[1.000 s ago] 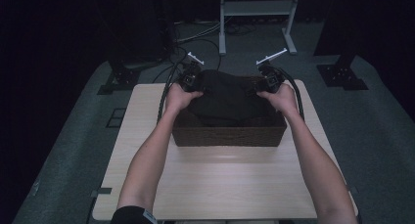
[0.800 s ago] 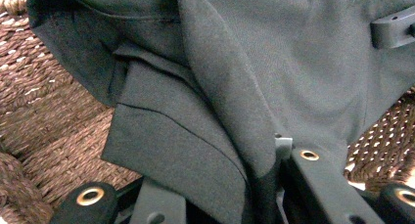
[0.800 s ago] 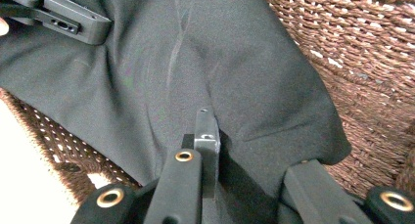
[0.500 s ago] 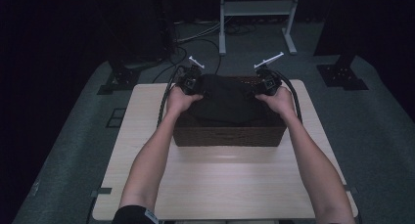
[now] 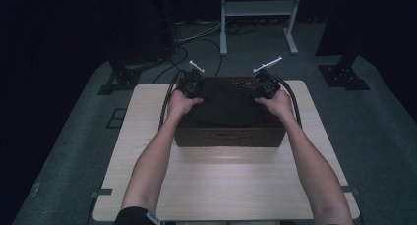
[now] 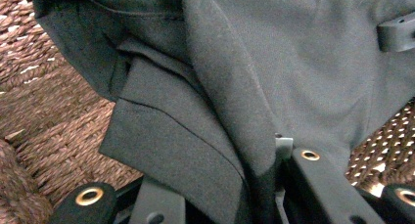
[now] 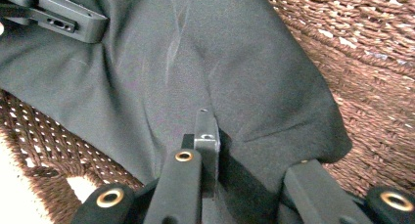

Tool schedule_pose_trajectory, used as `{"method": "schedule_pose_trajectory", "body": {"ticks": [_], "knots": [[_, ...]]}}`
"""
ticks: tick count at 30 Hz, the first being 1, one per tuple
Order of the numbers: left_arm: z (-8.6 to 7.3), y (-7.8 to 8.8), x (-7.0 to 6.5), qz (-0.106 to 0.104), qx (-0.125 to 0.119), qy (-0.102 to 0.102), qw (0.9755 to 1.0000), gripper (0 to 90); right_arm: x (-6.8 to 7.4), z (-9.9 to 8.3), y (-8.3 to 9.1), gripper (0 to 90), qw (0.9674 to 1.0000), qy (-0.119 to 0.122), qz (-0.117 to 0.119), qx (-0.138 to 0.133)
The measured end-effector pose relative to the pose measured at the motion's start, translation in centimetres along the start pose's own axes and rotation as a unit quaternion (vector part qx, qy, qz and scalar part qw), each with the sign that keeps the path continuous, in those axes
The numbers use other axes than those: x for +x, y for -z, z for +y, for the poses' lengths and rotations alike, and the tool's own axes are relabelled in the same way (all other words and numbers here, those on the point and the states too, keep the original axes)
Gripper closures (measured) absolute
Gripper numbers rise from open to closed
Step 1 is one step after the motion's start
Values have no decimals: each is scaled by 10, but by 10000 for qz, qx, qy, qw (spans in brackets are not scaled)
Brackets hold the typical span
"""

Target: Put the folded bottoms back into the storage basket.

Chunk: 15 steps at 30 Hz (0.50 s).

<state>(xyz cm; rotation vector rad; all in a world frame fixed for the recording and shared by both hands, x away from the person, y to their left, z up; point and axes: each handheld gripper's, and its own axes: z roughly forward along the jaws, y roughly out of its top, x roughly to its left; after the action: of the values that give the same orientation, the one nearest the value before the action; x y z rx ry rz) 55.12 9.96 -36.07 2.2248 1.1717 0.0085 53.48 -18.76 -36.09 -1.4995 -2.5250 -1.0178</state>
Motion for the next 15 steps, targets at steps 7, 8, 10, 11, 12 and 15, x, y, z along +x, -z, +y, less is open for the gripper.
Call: {"method": "schedule_pose_trajectory", "body": {"ticks": [7,8,10,11,12,15], "knots": [[-1,-6,2,71,149,25,9999,692,-2,0,-7,771,9999,-54,-13,84],[-1,-6,2,71,149,25,9999,692,-2,0,-7,771,9999,-54,-13,84],[-2,-8,2,96,171,31,9998,691,-3,-1,-10,771,9999,-67,-5,108],[-2,-9,2,106,167,38,9998,691,-3,-1,-10,771,9999,-66,-5,118],[-2,-10,2,106,185,40,9998,690,-4,-1,-11,771,9999,-73,-5,132],[-3,-13,3,120,223,84,9996,687,-5,-2,-13,770,9998,-112,9,157]]}}
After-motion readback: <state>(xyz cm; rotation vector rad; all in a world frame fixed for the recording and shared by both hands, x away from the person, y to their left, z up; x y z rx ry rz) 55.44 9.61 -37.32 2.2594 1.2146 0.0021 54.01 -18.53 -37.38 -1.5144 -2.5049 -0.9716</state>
